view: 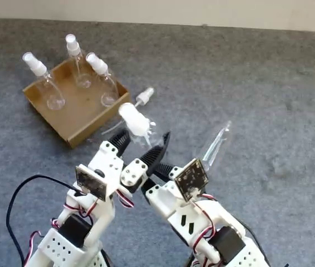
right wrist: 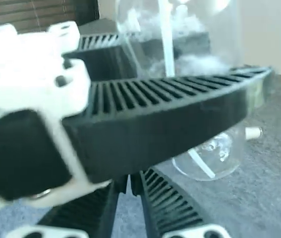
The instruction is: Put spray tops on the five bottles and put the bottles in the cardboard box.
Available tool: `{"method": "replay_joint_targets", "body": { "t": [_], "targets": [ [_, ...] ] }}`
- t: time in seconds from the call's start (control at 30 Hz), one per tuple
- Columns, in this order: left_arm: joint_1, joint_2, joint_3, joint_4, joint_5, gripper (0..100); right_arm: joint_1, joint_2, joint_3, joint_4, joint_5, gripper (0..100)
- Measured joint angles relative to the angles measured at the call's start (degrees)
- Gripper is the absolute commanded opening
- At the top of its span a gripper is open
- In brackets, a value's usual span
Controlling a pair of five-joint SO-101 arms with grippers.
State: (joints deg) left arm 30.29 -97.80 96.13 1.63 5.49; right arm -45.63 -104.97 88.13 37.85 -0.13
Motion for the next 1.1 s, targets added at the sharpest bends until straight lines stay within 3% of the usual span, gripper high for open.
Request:
{"method": "replay_joint_targets", "body": {
  "t": [0.43, 0.9, 1.1],
  "targets": [
    [2.99, -0.09, 0.00, -0.09, -0.09, 2, 8.62, 0.00, 0.09, 0.09, 0.00, 1.3],
    [2.99, -0.09, 0.00, -0.26, -0.09, 2, 9.85, 0.00, 0.09, 0.18, 0.00, 1.3],
    [-1.93, 0.00, 0.00, 0.00, 0.00, 2, 11.16, 0.00, 0.09, 0.62, 0.00, 1.3]
  ]
}}
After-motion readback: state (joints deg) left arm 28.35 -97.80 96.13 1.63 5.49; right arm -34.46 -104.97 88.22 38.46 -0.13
